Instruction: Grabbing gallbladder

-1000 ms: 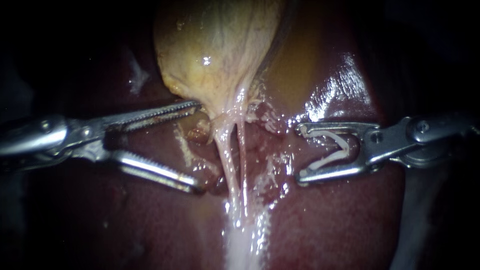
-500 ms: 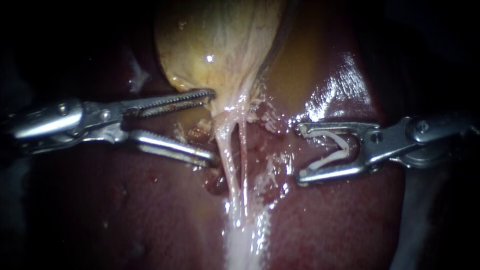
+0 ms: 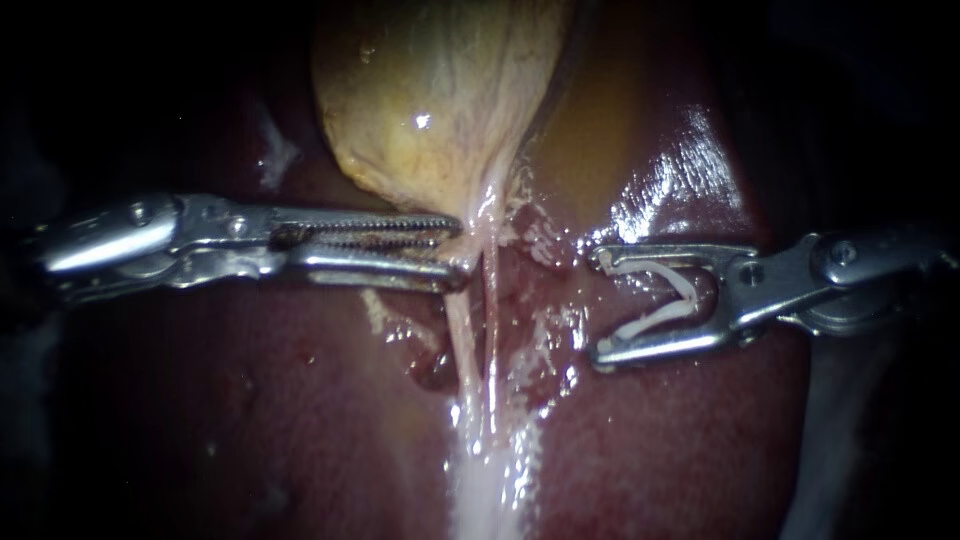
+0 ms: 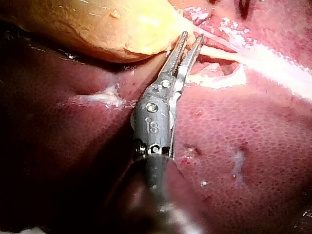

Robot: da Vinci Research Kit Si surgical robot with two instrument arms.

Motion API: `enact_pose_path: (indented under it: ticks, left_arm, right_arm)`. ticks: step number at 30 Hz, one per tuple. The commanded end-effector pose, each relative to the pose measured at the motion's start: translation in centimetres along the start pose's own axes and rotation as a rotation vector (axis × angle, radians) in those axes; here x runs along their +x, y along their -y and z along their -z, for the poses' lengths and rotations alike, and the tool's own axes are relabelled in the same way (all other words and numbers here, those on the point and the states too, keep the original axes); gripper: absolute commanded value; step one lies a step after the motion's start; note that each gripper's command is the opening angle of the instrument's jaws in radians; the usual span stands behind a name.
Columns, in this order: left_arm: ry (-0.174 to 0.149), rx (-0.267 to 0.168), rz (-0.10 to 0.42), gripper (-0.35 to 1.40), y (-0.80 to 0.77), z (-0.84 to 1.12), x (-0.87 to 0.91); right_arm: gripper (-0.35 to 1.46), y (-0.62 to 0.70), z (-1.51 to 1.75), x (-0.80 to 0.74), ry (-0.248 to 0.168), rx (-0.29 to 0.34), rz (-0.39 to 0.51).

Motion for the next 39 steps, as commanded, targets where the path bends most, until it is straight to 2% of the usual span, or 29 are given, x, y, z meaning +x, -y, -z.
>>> enact_pose_path:
  ticks: [1,7,16,25,32,39]
  left_arm:
    - [0.001,-0.001,0.012,-0.05,0.00,0.03,0.02]
    - [0.008,0.004,0.038,-0.35,0.00,0.12,0.06]
    - [0.018,0.003,0.075,-0.35,-0.03,0.21,0.09]
    - [0.018,0.004,0.096,-0.35,-0.18,0.36,0.15]
    - [0.020,-0.004,0.112,-0.35,-0.28,0.58,0.36]
    - [0.024,-0.012,0.118,-0.35,-0.29,0.72,0.48]
  right_arm:
    - [0.50,0.00,0.00,0.00,0.000,0.000,0.000]
    - [0.50,0.01,0.00,0.00,0.000,0.001,0.000]
    - [0.50,0.01,0.00,0.00,0.000,0.001,0.000]
    - [0.50,0.01,0.01,0.00,0.000,0.001,0.000]
    - [0.50,0.01,0.01,0.00,0.000,0.001,0.000]
    - [0.50,0.00,0.01,0.00,0.000,0.001,0.000]
